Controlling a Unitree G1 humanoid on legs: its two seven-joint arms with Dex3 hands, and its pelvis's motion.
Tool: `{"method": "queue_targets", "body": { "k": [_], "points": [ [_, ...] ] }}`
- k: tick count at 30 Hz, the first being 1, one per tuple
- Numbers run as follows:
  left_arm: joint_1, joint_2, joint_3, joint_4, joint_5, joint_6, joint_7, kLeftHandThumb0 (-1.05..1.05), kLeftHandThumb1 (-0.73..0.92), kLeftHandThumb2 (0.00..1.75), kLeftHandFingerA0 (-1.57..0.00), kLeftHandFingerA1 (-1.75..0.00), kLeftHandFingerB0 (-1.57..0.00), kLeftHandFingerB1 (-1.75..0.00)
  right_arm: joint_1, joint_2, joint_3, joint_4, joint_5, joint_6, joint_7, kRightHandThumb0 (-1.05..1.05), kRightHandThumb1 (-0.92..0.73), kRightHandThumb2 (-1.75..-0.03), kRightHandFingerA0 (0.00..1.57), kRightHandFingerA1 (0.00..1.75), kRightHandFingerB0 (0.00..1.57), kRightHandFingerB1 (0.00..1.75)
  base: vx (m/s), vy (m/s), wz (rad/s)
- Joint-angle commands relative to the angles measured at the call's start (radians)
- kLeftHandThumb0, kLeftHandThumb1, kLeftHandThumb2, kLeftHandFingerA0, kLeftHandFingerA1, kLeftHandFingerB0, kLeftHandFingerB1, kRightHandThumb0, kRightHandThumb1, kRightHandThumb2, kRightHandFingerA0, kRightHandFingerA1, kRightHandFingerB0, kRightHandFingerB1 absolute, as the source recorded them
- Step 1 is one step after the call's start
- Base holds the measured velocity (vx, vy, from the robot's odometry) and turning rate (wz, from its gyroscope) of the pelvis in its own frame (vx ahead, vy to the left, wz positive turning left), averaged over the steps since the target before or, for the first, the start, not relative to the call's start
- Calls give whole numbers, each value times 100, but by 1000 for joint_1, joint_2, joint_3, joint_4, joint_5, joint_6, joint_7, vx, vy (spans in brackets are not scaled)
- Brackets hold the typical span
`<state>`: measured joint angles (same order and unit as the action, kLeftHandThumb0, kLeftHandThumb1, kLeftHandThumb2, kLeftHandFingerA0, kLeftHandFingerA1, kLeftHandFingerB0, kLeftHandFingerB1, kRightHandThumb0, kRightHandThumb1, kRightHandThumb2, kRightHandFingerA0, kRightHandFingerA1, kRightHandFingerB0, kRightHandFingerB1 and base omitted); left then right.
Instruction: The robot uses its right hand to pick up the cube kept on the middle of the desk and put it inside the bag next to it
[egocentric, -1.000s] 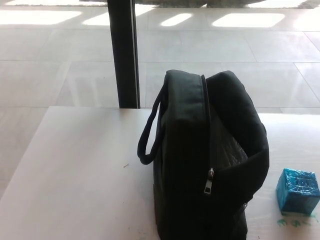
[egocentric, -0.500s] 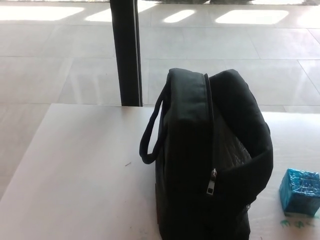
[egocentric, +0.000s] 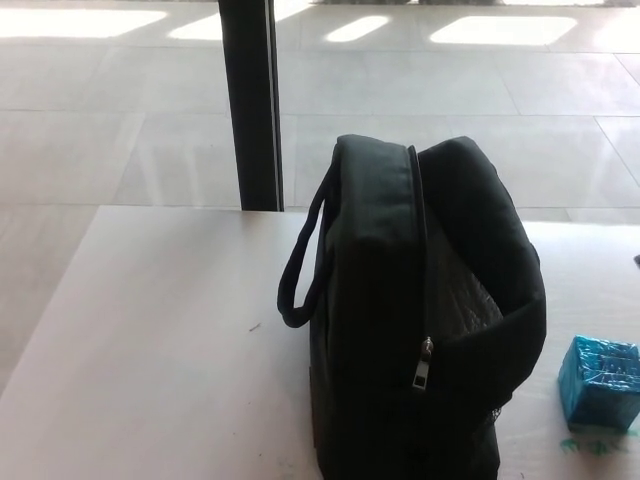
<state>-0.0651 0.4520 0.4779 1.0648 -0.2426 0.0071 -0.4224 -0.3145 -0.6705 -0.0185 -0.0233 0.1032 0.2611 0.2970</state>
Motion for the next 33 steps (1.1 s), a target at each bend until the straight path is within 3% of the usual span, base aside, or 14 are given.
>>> {"method": "queue_targets", "body": {
  "k": [1, 3, 9, 12, 14, 17, 18, 19, 21, 23, 27, 28, 33],
  "points": [
    [3, 23, -5, 4, -8, -7, -5, -105, 53, 87, -45, -150, -30, -145, -68, -49, 148, 82, -170, -57, 84, -76, -58, -102, 2, 50, 3, 23, 0, 0, 0],
    [2, 24, -2, 12, -11, -4, -9, -105, 53, 85, -43, -150, -30, -141, -77, -66, 180, 90, -196, -71, 94, -83, -62, -101, 3, 43, 4, 17, 0, 0, 0],
    [6, 19, -3, -6, -13, 4, 6, -105, 53, 87, -41, -148, -37, -142, -139, -52, 213, 163, -220, -68, 92, -77, -59, -100, 2, 44, 5, 21, 0, 0, 0],
    [9, 19, -3, -11, -13, 4, 6, -105, 53, 89, -43, -151, -32, -145, -169, -64, 244, 193, -261, -66, 111, -80, -61, -101, 4, 40, 6, 20, 0, 0, 0],
    [3, 26, -7, 2, -8, -5, 1, -105, 54, 88, -41, -150, -32, -142, -207, -87, 301, 231, -325, -71, 144, -99, -70, -106, 0, 14, 2, 7, 0, 0, 0],
    [1, 27, -10, 3, -7, -6, 2, -105, 54, 88, -41, -150, -32, -142, -216, -91, 314, 244, -339, -81, 147, -99, -70, -106, 0, 14, 2, 7, 0, 0, 0],
    [-1, 28, -10, 5, -10, -2, -1, -105, 54, 87, -44, -150, -33, -141, -228, -99, 343, 254, -376, -98, 153, -98, -67, -105, 0, 14, 11, 12, 0, 0, 0],
    [-1, 28, -11, 4, -9, -3, -1, -105, 55, 87, -42, -150, -32, -142, -230, -102, 357, 258, -389, -101, 160, -100, -66, -104, 0, 12, 0, 11, 0, 0, 0],
    [0, 28, -14, -6, -7, -1, 3, -105, 54, 88, -40, -148, -34, -142, -236, -102, 372, 267, -388, -91, 188, -103, -67, -103, 0, 10, 8, 9, 0, 0, 0],
    [-5, 29, -16, -4, -7, 5, 8, -105, 54, 86, -43, -151, -33, -143, -236, -94, 386, 288, -383, -90, 217, -102, -63, -104, 0, 12, 0, 9, 0, 0, 0],
    [-7, 32, -21, 2, -8, 4, 2, -105, 55, 88, -43, -149, -29, -145, -236, -81, 403, 309, -405, -95, 236, -104, -62, -104, 0, 8, 0, 8, 0, 0, 0],
    [-5, 33, -24, 0, -7, -2, -3, -105, 55, 88, -42, -149, -28, -145, -234, -74, 409, 317, -413, -98, 233, -104, -62, -103, 0, 7, 8, 9, 0, 0, 0],
    [-5, 26, -22, -3, -13, 4, 0, -105, 56, 87, -42, -150, -30, -140, -234, -47, 429, 349, -437, -89, 239, -104, -62, -98, 0, 5, 2, 13, 0, 0, 0]
  ]
}}
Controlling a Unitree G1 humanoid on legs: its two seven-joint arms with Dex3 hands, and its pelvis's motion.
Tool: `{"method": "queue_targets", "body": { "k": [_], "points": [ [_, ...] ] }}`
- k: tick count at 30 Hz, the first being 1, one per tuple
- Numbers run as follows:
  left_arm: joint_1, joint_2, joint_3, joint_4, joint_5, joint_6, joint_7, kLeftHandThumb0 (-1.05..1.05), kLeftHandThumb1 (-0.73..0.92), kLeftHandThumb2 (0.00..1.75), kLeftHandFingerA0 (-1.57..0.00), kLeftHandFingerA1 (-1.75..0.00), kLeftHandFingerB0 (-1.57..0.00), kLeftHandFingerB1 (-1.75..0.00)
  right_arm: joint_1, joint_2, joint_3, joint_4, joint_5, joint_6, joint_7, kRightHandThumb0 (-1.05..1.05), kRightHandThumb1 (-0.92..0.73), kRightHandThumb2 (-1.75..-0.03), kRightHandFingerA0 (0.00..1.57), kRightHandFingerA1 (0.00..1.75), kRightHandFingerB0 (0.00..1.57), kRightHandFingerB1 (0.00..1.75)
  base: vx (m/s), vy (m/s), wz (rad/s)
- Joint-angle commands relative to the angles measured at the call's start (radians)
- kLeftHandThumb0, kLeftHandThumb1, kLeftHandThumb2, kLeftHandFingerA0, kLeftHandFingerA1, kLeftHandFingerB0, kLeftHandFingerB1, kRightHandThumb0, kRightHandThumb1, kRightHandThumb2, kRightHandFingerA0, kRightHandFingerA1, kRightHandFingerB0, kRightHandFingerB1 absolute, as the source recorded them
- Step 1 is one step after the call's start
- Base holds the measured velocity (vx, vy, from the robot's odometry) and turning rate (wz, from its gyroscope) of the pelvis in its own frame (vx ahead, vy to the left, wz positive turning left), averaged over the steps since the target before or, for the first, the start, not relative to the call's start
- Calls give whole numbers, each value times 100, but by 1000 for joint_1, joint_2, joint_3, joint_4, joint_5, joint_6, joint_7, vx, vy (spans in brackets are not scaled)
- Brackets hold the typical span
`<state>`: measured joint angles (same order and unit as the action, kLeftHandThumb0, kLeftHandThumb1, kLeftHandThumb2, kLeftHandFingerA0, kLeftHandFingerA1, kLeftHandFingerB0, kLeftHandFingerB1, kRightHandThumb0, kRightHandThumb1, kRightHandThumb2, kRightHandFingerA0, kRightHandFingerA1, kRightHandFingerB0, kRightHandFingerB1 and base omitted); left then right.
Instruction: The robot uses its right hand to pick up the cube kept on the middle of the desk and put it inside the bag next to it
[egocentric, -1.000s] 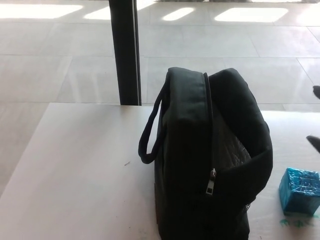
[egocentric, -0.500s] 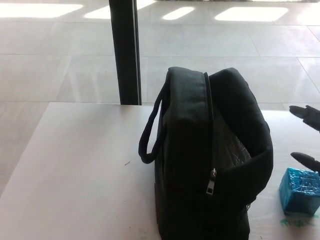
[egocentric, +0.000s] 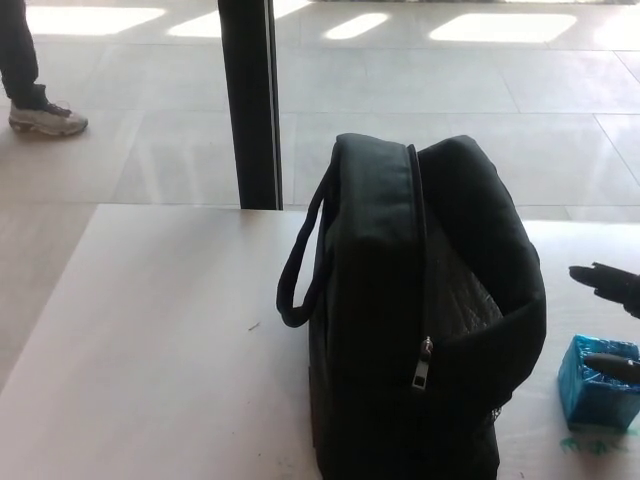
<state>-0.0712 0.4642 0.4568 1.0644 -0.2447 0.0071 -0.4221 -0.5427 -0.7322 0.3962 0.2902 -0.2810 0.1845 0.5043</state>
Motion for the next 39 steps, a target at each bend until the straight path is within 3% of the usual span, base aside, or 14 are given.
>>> {"method": "queue_targets", "body": {
  "k": [1, 20, 24, 25, 26, 27, 28, 29, 30, 31, 33, 35, 37, 39],
  "points": [
    [2, 13, -2, -6, -10, 5, 2, -105, 56, 87, -42, -150, -31, -141, -9, 20, 17, 55, -57, -17, 35, -104, -61, -98, 0, 5, 3, 12, 0, 0, 0],
    [-2, 17, -10, -16, -13, 9, 3, -105, 54, 88, -39, -150, -35, -143, -49, 81, 58, 239, -123, -10, 110, -92, -55, -85, 0, 1, 10, 6, 0, 0, 0],
    [-13, 13, -9, -12, -18, 17, 4, -105, 55, 87, -40, -149, -31, -140, -18, 104, 32, 234, -111, -40, 60, -79, -47, -82, 0, 1, 9, 27, 0, 0, 0],
    [-15, 14, -10, -6, -18, 15, 3, -105, 56, 87, -41, -149, -31, -139, -4, 117, 29, 227, -114, -50, 34, -63, -49, -56, 0, 33, 8, 33, 0, 0, 0],
    [-17, 15, -11, -4, -16, 13, 2, -105, 56, 87, -41, -149, -31, -139, 8, 128, 28, 219, -120, -62, 11, -63, -49, -56, 0, 33, 8, 33, 0, 0, 0],
    [-19, 12, -12, -1, -16, 10, 1, -105, 54, 87, -41, -151, -31, -141, 21, 134, 35, 196, -145, -55, -14, -34, -36, -91, 2, 54, 0, 50, 0, 0, 0],
    [-19, 12, -12, -1, -17, 9, 3, -105, 54, 87, -41, -151, -31, -141, 27, 138, 38, 186, -156, -55, -25, -34, -36, -91, 2, 54, 0, 50, 0, 0, 0],
    [-18, 12, -13, -6, -16, 11, 3, -105, 56, 87, -40, -150, -30, -140, 38, 140, 40, 184, -166, -71, -49, -40, -52, -56, 15, 60, 17, 35, 0, 0, 0],
    [-18, 11, -13, -8, -17, 10, 4, -105, 55, 87, -42, -150, -31, -140, 51, 136, 46, 189, -179, -122, -82, -33, -56, -56, 25, 85, 19, 35, 0, 0, 0],
    [-18, 12, -13, -8, -17, 10, 5, -105, 55, 87, -41, -150, -31, -141, 61, 135, 45, 195, -184, -155, -105, -26, -62, -58, 46, 133, 26, 38, 0, 0, 0],
    [-19, 12, -13, -10, -18, 9, 5, -105, 55, 88, -41, -151, -32, -142, 69, 113, 80, 197, -243, -213, -154, -23, -81, -65, 70, 135, 46, 52, 0, 0, 0],
    [-18, 11, -14, -14, -18, 10, 4, -105, 55, 88, -41, -151, -32, -142, 70, 94, 109, 200, -292, -244, -188, -23, -81, -65, 70, 135, 46, 52, 0, 0, 0],
    [-19, 12, -12, -8, -19, 7, 3, -105, 54, 89, -41, -151, -32, -145, 64, 81, 154, 197, -360, -230, -217, -16, -77, -73, 74, 133, 70, 60, 0, 0, 0],
    [-27, 13, -15, 7, -12, 6, 21, -105, 55, 91, -43, -149, -33, -142, 70, 60, 177, 179, -396, -241, -237, -18, -68, -73, 78, 154, 86, 75, 0, 0, 0]
  ]
}}
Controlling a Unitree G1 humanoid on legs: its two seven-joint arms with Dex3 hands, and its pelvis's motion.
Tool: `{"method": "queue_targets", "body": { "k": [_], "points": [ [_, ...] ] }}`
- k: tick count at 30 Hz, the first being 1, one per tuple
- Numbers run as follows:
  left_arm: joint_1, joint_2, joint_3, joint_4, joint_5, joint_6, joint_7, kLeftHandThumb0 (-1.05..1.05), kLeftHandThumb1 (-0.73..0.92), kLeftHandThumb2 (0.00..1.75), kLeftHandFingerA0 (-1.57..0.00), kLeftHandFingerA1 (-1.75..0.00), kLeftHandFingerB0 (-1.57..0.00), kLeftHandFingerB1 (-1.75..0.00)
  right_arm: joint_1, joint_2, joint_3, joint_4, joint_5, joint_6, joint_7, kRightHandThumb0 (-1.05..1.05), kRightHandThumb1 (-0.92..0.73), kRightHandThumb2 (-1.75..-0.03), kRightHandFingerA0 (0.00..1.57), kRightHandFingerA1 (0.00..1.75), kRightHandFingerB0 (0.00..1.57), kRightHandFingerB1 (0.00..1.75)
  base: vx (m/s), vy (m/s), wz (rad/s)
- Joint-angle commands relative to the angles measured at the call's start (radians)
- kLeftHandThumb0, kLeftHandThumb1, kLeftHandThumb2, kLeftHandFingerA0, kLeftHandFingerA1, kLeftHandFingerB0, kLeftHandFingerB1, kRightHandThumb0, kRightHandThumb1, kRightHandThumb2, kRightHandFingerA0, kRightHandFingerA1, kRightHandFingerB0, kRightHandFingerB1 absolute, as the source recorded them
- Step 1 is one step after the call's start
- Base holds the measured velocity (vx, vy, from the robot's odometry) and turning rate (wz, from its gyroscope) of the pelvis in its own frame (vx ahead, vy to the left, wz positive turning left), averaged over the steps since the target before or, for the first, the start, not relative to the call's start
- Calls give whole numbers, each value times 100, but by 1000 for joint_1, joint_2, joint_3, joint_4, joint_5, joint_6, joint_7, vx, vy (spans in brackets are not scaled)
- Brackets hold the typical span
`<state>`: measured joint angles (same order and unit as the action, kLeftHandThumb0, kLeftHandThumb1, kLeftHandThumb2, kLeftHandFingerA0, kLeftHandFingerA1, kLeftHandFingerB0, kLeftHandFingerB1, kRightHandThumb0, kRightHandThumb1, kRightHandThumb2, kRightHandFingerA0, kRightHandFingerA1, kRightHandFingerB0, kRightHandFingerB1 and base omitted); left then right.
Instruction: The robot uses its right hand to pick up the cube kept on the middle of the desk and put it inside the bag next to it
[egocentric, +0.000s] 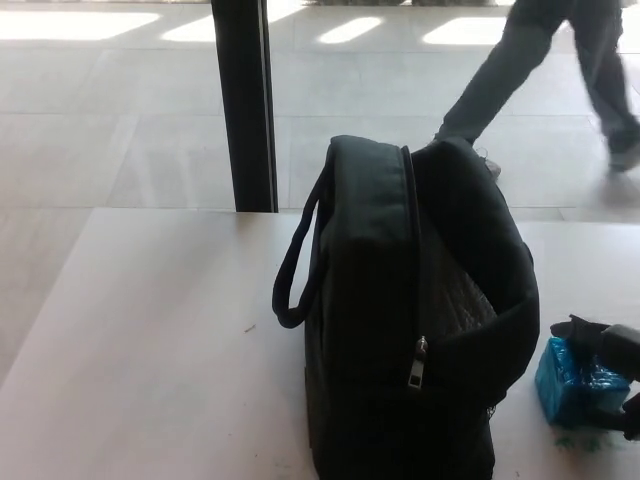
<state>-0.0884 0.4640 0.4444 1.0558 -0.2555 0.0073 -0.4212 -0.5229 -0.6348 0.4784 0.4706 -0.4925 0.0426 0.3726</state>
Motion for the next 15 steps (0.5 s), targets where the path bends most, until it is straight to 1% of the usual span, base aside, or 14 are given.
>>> {"method": "queue_targets", "body": {
  "k": [1, 2, 3, 4, 5, 6, 7, 8, 9, 11, 12, 13, 14, 15],
  "points": [
    [-14, 15, -2, 18, -1, 6, 17, -105, 55, 91, -42, -149, -33, -142, 55, -44, 98, -6, -196, -106, -129, -29, -67, -60, 82, 154, 83, 63, 0, 0, 0],
    [-11, 15, -1, 11, -4, 8, 13, -105, 54, 91, -43, -152, -34, -144, 52, -53, 119, 3, -231, -108, -159, -35, -73, -61, 82, 162, 77, 90, 0, 0, 0],
    [-10, 14, -2, 3, -4, 10, 13, -105, 56, 90, -42, -151, -34, -141, 52, -62, 129, 6, -249, -109, -174, -34, -76, -64, 80, 169, 74, 112, 0, 0, 0],
    [-11, 13, -3, 0, -4, 13, 14, -105, 56, 89, -43, -152, -35, -141, 51, -65, 133, 9, -252, -112, -178, -36, -77, -62, 81, 164, 77, 96, 0, 0, 0],
    [-12, 13, -2, -1, -5, 17, 16, -105, 56, 89, -43, -152, -35, -141, 49, -67, 137, 15, -254, -115, -181, -36, -77, -62, 81, 164, 77, 96, 0, 0, 0],
    [-11, 16, -2, 0, -4, 14, 14, -105, 56, 90, -43, -152, -35, -140, 49, -72, 143, 18, -260, -127, -195, -37, -77, -65, 79, 169, 74, 115, 0, 0, 0],
    [-11, 15, 0, -2, -7, 17, 13, -105, 54, 91, -44, -152, -35, -140, 49, -80, 149, 8, -268, -122, -190, -37, -78, -66, 78, 167, 73, 118, 0, 0, 0],
    [-12, 16, 2, 2, -9, 16, 10, -105, 55, 90, -41, -150, -34, -139, 51, -87, 149, 12, -274, -145, -223, -36, -75, -65, 80, 168, 76, 116, 0, 0, 0],
    [-13, 16, 3, 4, -10, 16, 9, -105, 54, 90, -42, -150, -35, -140, 52, -91, 146, 18, -270, -166, -247, -30, -74, -68, 82, 162, 82, 99, 0, 0, 0],
    [-11, 16, 2, 0, -9, 17, 11, -105, 54, 90, -42, -150, -35, -140, 62, -97, 127, 17, -246, -194, -269, -28, -73, -71, 83, 164, 83, 99, 0, 0, 0],
    [-12, 17, 2, 5, -8, 15, 11, -105, 54, 90, -42, -150, -35, -139, 64, -97, 120, 22, -241, -203, -279, -25, -71, -77, 80, 168, 82, 105, 0, 0, 0],
    [-14, 17, 0, 13, -5, 10, 13, -105, 54, 90, -43, -151, -35, -140, 68, -97, 106, 28, -229, -219, -297, -24, -69, -80, 78, 169, 80, 119, 0, 0, 0],
    [-13, 17, -1, 12, -3, 8, 13, -105, 54, 90, -43, -151, -35, -140, 71, -96, 98, 31, -224, -226, -306, -24, -69, -80, 78, 169, 80, 119, 0, 0, 0],
    [-12, 17, -1, 11, -4, 3, 12, -105, 52, 92, -44, -153, -35, -145, 74, -102, 77, 22, -210, -240, -312, -24, -69, -76, 80, 169, 76, 123, 0, 0, 0]
  ]
}}
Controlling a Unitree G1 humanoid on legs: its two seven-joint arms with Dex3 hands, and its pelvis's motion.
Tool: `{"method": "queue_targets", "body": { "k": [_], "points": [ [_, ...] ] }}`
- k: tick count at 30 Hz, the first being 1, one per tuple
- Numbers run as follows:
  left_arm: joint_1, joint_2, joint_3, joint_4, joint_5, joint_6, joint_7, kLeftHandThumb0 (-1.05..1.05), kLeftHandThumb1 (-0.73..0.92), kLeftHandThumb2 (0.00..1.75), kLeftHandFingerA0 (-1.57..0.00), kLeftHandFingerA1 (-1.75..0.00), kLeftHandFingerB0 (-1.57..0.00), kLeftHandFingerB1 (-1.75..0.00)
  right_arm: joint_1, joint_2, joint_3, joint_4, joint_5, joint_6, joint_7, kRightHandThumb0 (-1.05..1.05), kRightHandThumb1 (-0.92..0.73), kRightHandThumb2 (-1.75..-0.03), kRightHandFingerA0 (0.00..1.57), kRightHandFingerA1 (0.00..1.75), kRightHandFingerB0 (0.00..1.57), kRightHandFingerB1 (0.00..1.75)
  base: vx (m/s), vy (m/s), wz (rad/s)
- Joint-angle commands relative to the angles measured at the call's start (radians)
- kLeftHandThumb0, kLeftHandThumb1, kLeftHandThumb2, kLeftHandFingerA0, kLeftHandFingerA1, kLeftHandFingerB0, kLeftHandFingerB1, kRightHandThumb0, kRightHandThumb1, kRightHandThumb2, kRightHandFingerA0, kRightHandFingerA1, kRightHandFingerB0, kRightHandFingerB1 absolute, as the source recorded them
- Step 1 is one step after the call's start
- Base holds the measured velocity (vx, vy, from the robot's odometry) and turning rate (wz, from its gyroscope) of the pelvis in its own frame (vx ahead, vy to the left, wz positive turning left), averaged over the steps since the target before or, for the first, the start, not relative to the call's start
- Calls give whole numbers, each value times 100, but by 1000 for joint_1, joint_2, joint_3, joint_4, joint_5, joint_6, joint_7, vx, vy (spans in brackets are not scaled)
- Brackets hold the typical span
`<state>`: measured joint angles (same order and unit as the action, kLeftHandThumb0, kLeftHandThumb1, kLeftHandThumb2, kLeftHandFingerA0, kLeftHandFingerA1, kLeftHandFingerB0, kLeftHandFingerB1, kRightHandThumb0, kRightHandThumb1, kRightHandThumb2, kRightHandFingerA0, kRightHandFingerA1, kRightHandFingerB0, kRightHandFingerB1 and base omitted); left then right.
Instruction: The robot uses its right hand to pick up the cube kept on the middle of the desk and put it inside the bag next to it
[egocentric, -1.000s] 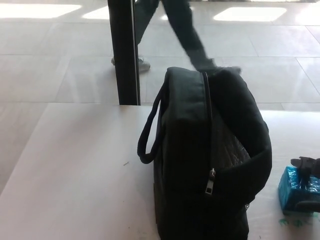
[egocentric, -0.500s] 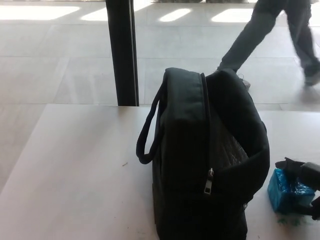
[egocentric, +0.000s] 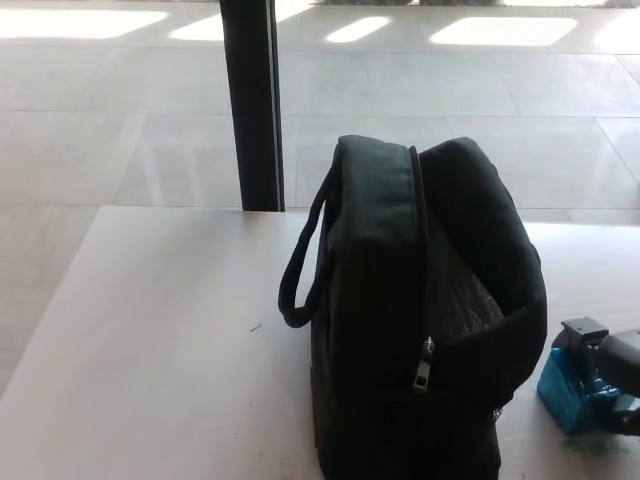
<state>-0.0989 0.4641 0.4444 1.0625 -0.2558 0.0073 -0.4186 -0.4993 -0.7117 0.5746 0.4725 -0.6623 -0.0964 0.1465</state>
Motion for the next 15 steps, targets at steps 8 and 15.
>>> {"method": "queue_targets", "body": {
  "k": [8, 15],
  "points": [
    [6, 22, 10, 4, -13, 10, 12, -105, 53, 91, -41, -153, -35, -144, 32, -38, -128, 20, 9, -195, -110, -28, -62, -79, 97, 163, 87, 91, 0, 0, 0],
    [8, 24, 11, 17, -10, 6, 15, -105, 54, 90, -40, -151, -34, -142, 9, -52, -281, -2, 74, -231, -96, -24, -62, -85, 100, 156, 88, 100, 0, 0, 0]
  ]
}}
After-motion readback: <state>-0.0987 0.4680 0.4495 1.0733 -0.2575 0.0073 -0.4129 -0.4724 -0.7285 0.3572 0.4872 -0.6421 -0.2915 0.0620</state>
